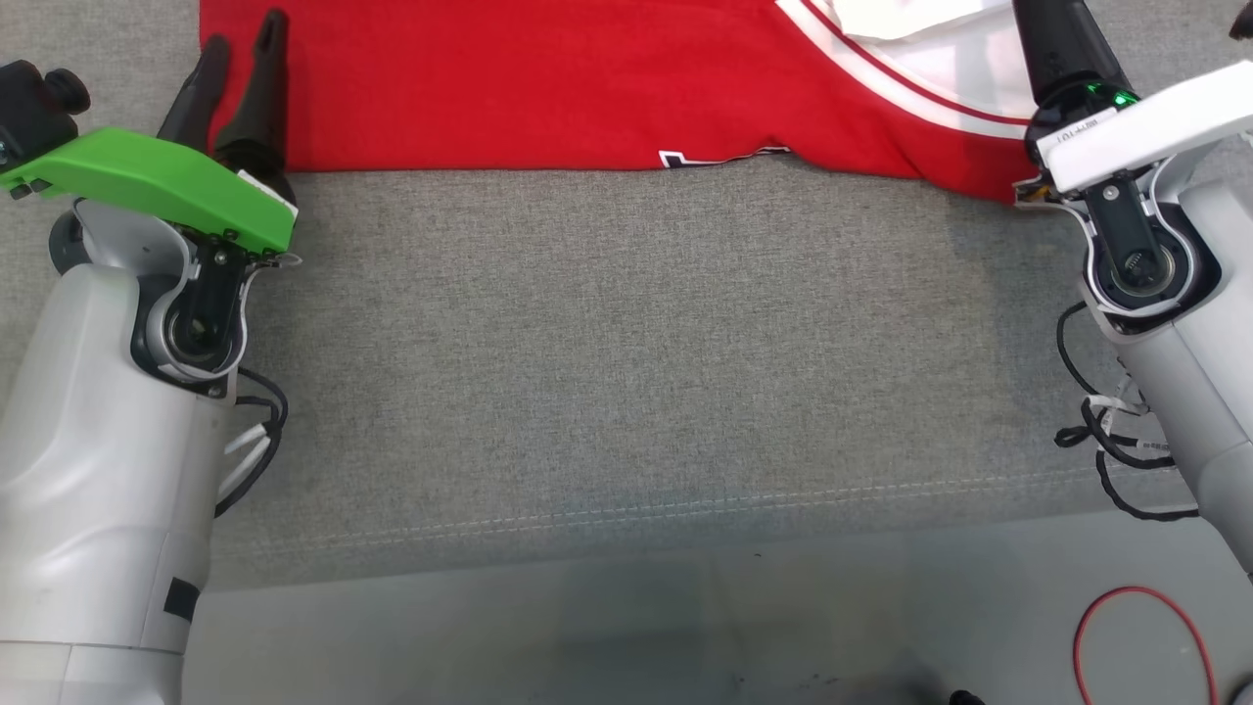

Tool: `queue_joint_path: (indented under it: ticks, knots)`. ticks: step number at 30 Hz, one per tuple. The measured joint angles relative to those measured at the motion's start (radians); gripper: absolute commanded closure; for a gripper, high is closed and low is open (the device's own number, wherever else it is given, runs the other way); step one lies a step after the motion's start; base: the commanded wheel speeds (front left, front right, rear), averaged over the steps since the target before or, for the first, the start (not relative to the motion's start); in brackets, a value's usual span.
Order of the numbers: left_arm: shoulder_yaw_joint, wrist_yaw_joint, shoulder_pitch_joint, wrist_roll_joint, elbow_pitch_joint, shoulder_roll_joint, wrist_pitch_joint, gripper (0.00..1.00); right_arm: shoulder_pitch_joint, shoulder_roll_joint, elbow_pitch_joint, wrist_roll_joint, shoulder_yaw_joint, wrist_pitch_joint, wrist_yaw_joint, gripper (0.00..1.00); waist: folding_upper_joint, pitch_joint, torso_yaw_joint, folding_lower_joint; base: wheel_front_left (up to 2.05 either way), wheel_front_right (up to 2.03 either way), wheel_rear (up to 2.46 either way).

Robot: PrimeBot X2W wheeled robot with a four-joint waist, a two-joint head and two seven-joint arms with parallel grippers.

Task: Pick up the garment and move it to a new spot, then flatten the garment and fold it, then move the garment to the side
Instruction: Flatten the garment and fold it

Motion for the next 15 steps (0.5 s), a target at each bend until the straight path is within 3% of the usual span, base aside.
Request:
queue_joint_path:
  ticks: [15]
  knots:
    - [-0.127,0.0,0.014,0.207,0.017,0.075,-0.169,0.0,-0.03,0.002,-0.003,-0.085,0.03,-0.039,0.0,0.0,0.0,-0.048,0.004,0.0,0.0,0.0,0.0]
